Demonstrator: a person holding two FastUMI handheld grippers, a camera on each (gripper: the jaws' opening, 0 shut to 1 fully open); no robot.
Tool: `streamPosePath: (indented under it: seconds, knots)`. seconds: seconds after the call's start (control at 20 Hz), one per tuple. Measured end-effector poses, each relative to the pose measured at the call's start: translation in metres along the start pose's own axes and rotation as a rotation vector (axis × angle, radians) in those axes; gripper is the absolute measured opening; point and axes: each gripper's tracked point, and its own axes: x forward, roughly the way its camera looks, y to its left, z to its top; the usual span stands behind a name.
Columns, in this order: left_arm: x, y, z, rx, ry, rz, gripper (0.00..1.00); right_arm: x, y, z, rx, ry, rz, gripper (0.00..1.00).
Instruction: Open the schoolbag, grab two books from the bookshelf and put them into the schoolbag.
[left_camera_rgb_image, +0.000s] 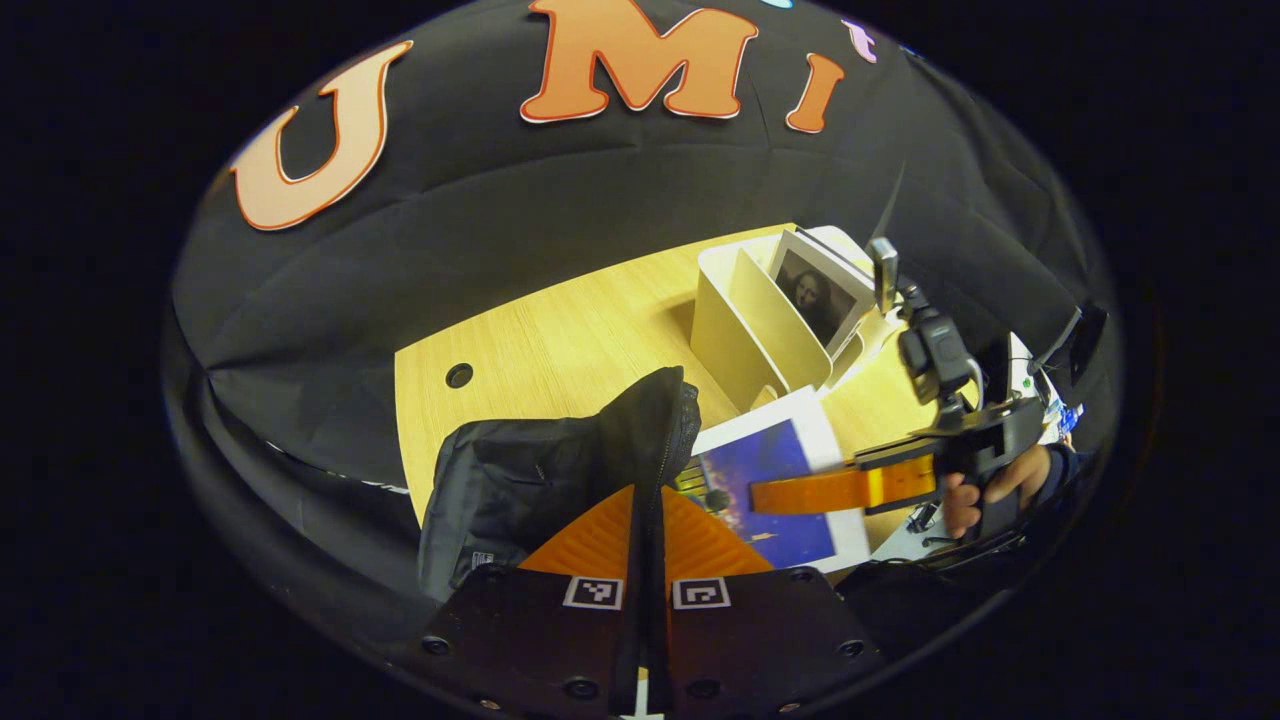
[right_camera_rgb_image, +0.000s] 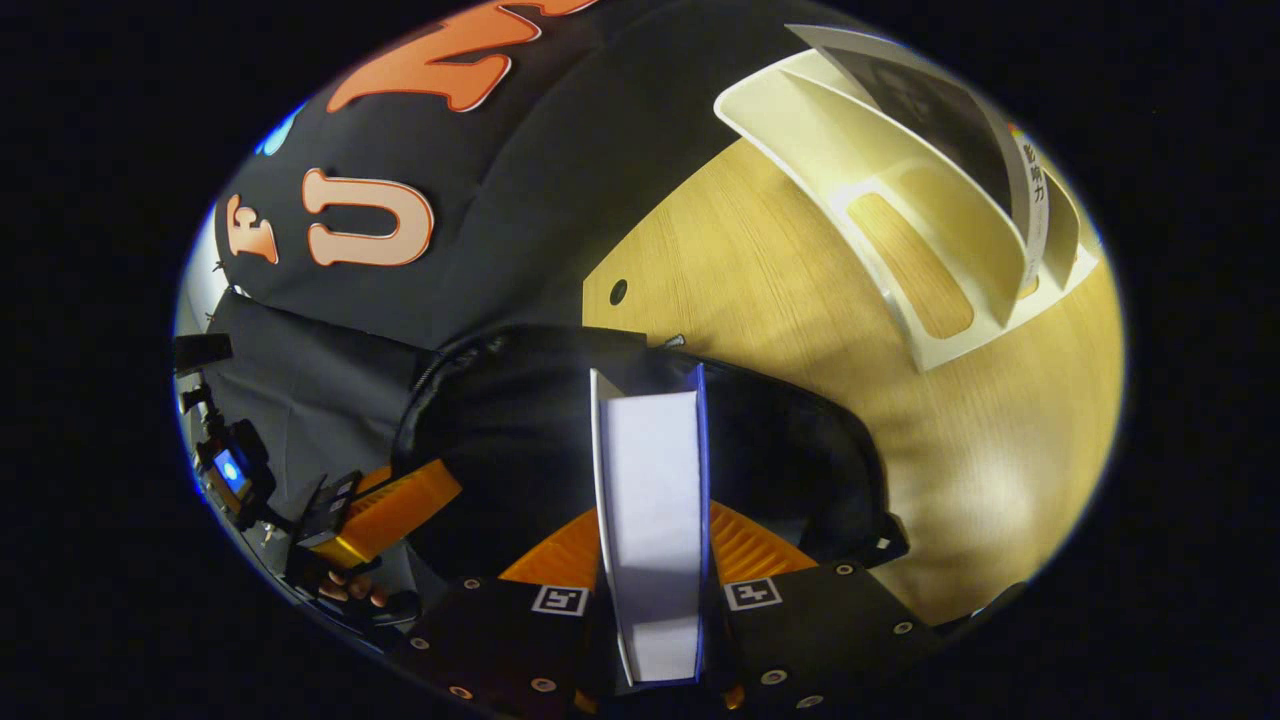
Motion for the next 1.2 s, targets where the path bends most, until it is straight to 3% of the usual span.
streamPosePath:
  seconds: [0.45, 0.5, 0.55, 0.6, 0.65, 0.7, 0.75, 0.8, 0.9, 1.05, 1.2]
  knots:
    - [-0.006, -0.027, -0.003, 0.012, -0.021, -0.068, 0.04, 0.072, 0.005, -0.006, 0.171, -0.086, 0.064, 0.35]
    - [-0.005, -0.025, -0.004, 0.013, -0.020, -0.063, 0.04, 0.076, 0.005, -0.010, 0.188, -0.079, 0.062, 0.24]
    - [-0.002, -0.023, -0.003, 0.002, -0.020, -0.063, 0.04, 0.078, 0.003, -0.014, 0.190, -0.063, 0.041, 0.46]
    - [-0.001, -0.018, -0.004, -0.010, -0.018, -0.056, 0.04, 0.079, 0.001, -0.015, 0.182, -0.058, 0.015, 0.37]
    - [-0.001, -0.015, -0.005, -0.028, -0.017, -0.054, 0.04, 0.083, -0.006, -0.014, 0.153, -0.065, -0.029, 0.40]
    - [0.000, -0.011, -0.005, -0.036, -0.016, -0.051, 0.04, 0.075, -0.014, -0.010, 0.118, -0.069, -0.071, 0.65]
    - [0.000, -0.008, -0.004, -0.040, -0.022, -0.043, 0.04, 0.070, -0.022, -0.012, 0.071, -0.051, -0.112, 0.38]
    - [0.000, -0.007, -0.003, -0.045, -0.028, -0.038, 0.04, 0.060, -0.031, -0.017, 0.021, -0.016, -0.151, 0.73]
    - [0.002, -0.007, 0.000, -0.051, -0.035, -0.030, 0.04, 0.046, -0.051, -0.026, -0.060, 0.052, -0.222, 0.91]
    - [0.009, -0.010, 0.003, -0.067, -0.038, -0.028, 0.04, 0.020, -0.061, -0.038, -0.141, 0.148, -0.268, 1.00]
    - [0.013, -0.011, 0.000, -0.090, -0.034, -0.028, 0.04, -0.018, -0.079, -0.018, -0.254, 0.135, -0.351, 0.98]
